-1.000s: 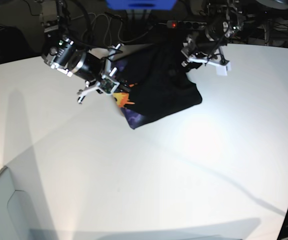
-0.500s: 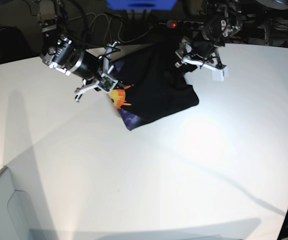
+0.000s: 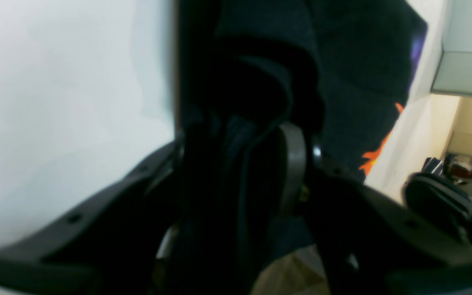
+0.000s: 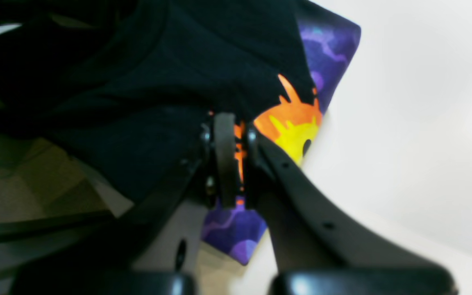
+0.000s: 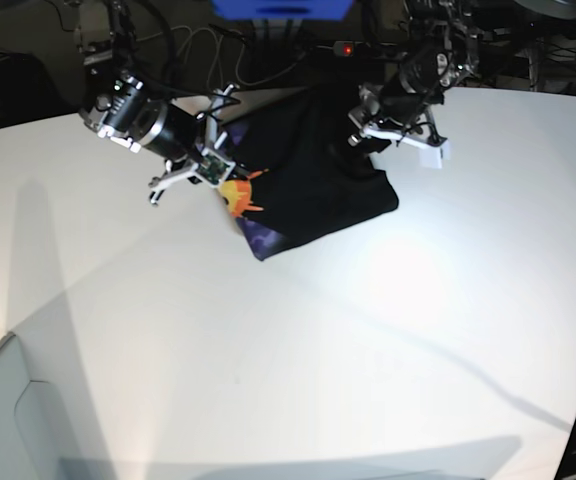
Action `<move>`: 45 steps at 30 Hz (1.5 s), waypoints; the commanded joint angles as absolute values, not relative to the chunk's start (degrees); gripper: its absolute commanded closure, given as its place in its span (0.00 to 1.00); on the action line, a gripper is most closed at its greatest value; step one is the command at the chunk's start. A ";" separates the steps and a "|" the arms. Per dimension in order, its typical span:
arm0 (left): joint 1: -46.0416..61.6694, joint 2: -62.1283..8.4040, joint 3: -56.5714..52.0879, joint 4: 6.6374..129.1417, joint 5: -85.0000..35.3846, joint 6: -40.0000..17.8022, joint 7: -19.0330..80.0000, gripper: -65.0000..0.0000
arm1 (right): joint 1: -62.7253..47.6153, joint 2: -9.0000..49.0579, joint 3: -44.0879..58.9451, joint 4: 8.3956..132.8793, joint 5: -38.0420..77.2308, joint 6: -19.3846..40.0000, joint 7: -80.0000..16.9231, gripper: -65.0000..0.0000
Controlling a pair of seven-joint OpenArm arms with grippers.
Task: Fold the T-shirt properly
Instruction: 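Grasp the bundle's side with the left gripper, then drag the bundle with both grippers toward the right gripper's side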
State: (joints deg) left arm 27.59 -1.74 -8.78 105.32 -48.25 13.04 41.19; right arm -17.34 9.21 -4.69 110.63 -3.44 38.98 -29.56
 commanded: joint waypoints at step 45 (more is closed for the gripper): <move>-11.12 -24.13 33.80 89.54 -42.15 12.35 48.13 1.00 | -19.21 8.57 14.90 114.59 -2.59 40.00 -28.18 1.00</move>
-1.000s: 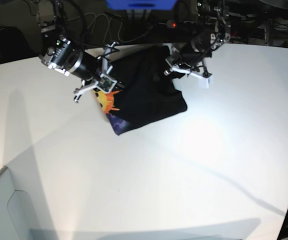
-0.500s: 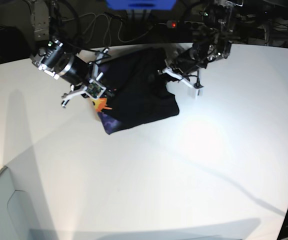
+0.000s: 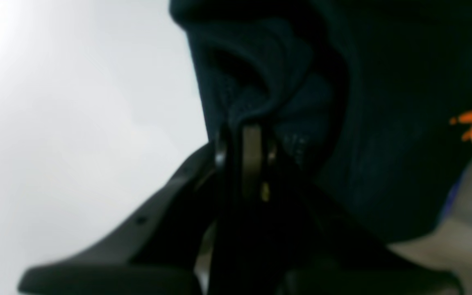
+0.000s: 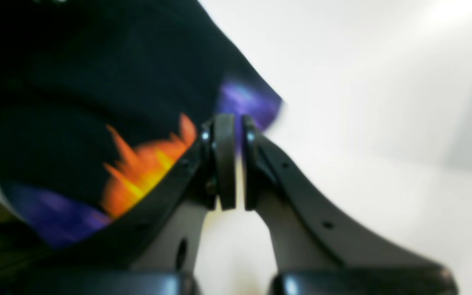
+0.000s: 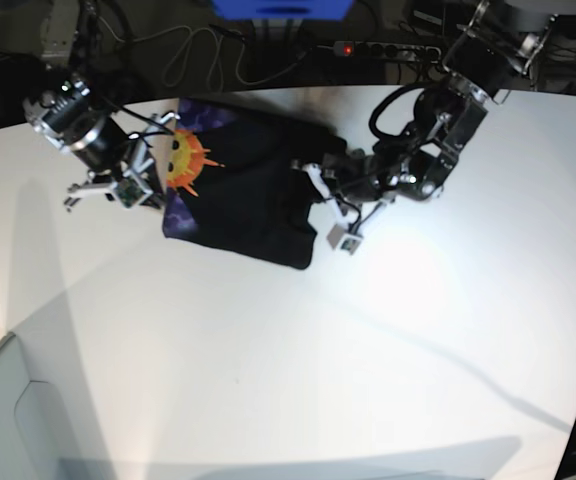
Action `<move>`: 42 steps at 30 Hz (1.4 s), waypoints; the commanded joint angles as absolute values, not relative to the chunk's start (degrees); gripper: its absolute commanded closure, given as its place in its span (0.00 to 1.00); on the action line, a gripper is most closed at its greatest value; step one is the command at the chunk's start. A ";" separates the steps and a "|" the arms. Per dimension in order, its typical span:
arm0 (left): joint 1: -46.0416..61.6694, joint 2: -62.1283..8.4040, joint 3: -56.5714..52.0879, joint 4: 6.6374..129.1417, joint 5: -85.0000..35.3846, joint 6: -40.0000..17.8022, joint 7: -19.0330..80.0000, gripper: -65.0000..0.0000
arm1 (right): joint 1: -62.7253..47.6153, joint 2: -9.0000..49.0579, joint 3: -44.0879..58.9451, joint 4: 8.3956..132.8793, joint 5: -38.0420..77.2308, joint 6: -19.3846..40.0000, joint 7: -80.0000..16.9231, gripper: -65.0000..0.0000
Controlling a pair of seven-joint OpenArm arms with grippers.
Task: Fold the T-shirt properly
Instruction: 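Drag the bundle with both grippers toward the right gripper's side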
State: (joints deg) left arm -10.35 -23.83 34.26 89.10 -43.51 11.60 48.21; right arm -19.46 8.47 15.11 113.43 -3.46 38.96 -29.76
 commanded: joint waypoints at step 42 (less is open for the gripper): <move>-36.70 -4.62 58.51 77.93 6.29 -13.32 43.38 0.20 | -25.45 -3.74 42.51 116.18 -2.59 40.00 -28.18 1.00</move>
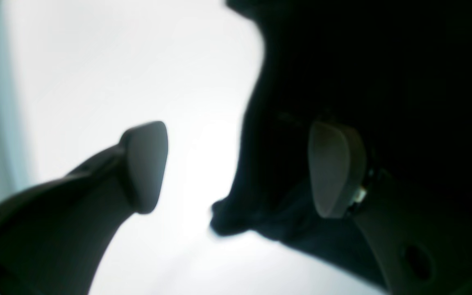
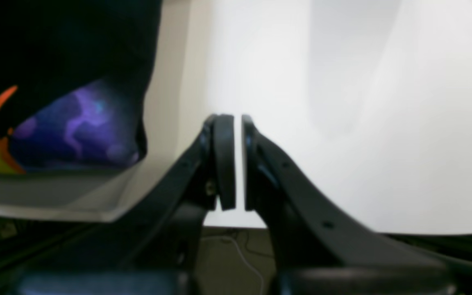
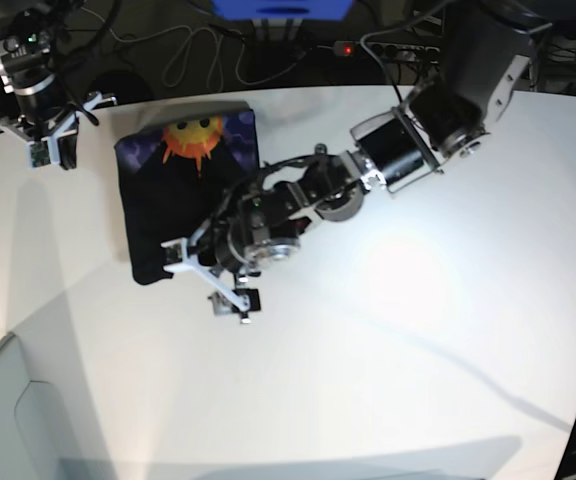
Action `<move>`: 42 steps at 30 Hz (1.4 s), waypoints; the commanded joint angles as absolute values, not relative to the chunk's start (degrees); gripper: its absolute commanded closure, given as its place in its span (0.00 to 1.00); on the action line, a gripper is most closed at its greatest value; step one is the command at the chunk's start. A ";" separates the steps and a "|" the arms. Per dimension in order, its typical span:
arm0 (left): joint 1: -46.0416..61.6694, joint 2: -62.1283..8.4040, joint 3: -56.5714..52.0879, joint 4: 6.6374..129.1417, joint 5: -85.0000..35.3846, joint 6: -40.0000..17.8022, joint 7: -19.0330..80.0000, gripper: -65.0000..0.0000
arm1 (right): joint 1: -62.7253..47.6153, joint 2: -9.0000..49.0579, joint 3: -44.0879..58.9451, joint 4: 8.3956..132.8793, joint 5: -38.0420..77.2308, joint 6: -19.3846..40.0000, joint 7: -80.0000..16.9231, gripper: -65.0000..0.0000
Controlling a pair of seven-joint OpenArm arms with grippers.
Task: Fold the T-shirt properly
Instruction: 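Drag the bundle with both grippers toward the right gripper's side, then release the bundle and lift the left gripper away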
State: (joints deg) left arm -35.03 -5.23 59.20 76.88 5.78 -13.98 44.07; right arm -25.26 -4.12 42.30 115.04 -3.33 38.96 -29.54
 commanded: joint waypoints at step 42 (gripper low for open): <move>19.12 -16.13 -43.65 116.00 -13.41 -13.76 43.47 0.20 | -27.38 -1.63 23.52 107.30 -2.59 40.00 -27.56 1.00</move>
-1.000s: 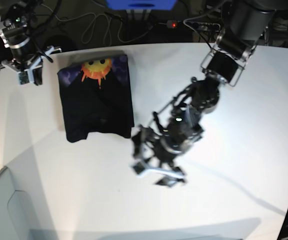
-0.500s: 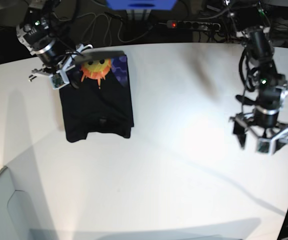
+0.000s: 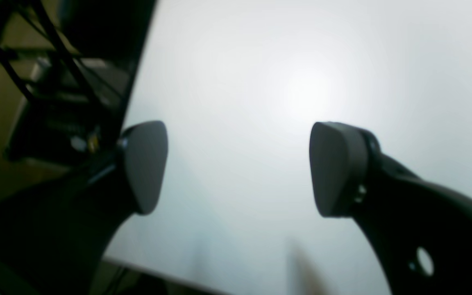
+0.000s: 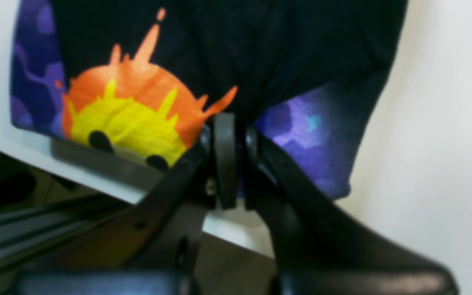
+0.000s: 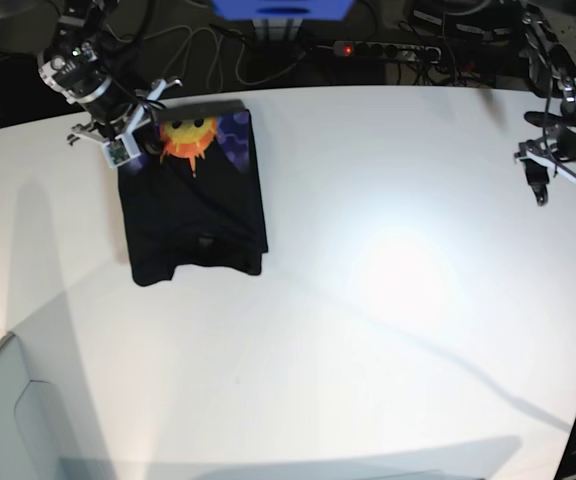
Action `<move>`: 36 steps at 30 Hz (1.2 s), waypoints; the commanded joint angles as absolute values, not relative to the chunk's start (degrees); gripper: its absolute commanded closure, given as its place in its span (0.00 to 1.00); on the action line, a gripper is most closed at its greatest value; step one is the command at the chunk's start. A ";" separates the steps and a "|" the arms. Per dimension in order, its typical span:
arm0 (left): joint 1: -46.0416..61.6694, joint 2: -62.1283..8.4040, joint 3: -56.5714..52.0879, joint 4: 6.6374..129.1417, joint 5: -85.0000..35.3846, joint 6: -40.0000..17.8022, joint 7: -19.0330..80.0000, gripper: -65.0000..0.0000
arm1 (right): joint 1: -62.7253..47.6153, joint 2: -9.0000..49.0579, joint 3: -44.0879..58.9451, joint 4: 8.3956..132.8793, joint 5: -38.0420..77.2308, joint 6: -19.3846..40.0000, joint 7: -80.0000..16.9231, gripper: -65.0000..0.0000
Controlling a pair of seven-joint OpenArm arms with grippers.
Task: Fold the T-shirt properly
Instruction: 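Release the bundle and lift the left gripper away, then press and smooth the folded shirt's edge with the right gripper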
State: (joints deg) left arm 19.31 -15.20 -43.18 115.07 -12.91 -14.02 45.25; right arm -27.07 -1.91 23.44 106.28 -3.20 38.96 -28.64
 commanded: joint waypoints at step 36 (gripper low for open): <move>26.07 -14.73 -44.44 116.26 -13.76 -13.76 43.47 0.20 | -19.65 -2.42 23.69 115.74 -2.33 40.00 -24.92 1.00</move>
